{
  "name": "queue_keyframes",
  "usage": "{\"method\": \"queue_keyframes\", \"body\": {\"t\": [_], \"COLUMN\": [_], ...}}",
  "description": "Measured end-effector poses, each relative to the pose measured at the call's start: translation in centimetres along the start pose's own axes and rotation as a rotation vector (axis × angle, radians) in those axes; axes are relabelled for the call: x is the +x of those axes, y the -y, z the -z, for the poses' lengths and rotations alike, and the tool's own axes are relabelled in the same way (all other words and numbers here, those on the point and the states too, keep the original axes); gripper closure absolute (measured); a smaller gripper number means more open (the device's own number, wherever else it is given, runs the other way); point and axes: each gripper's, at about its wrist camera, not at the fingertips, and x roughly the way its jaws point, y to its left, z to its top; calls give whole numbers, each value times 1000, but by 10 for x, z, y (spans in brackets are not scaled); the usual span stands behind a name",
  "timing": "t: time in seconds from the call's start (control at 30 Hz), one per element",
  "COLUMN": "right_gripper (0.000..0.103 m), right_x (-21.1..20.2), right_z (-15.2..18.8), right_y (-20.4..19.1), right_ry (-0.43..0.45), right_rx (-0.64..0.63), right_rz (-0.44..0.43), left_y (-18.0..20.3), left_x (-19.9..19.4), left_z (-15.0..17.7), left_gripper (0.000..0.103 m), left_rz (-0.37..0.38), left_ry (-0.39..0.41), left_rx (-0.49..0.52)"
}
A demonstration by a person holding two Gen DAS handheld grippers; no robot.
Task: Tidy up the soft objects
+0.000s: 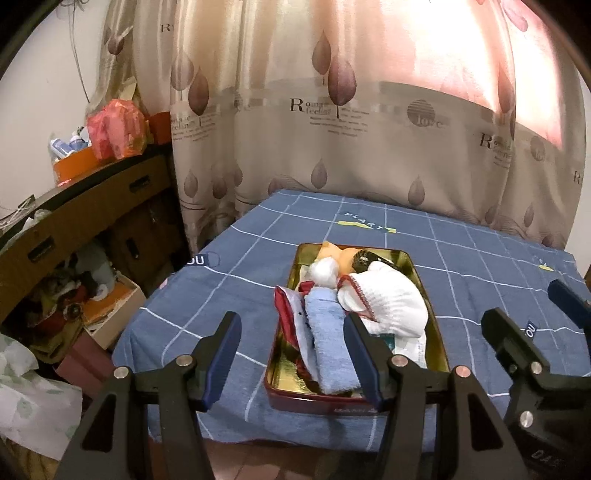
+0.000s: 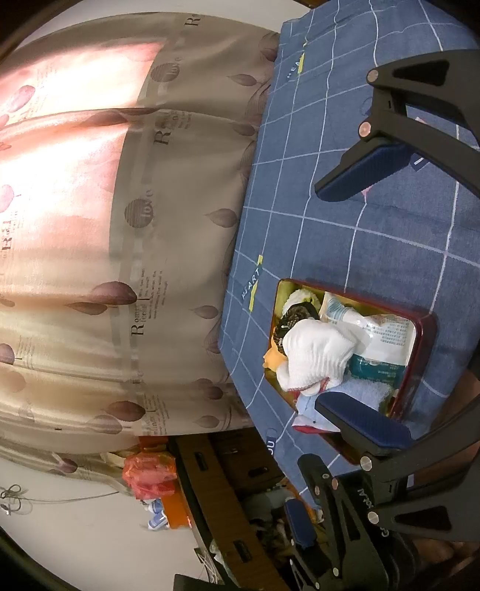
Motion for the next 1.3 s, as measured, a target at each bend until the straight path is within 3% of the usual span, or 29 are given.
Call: {"method": "queue_keyframes", "body": {"t": [0.97, 1.3], "right_gripper": [1, 1], "right_x": [1, 0], "right_z": [2, 4], "right_y": [-9, -11], "right_ry": [-11, -9], "right_rx": [-18, -24], "right_rz": [-5, -8], "left_y": [-4, -4], "left_x": [4, -2], "left_z": [-3, -3], "left_gripper": [44, 44], "left_rz": [31, 48], "left_ry": [-31, 2], "left_rx": [-14, -11]}}
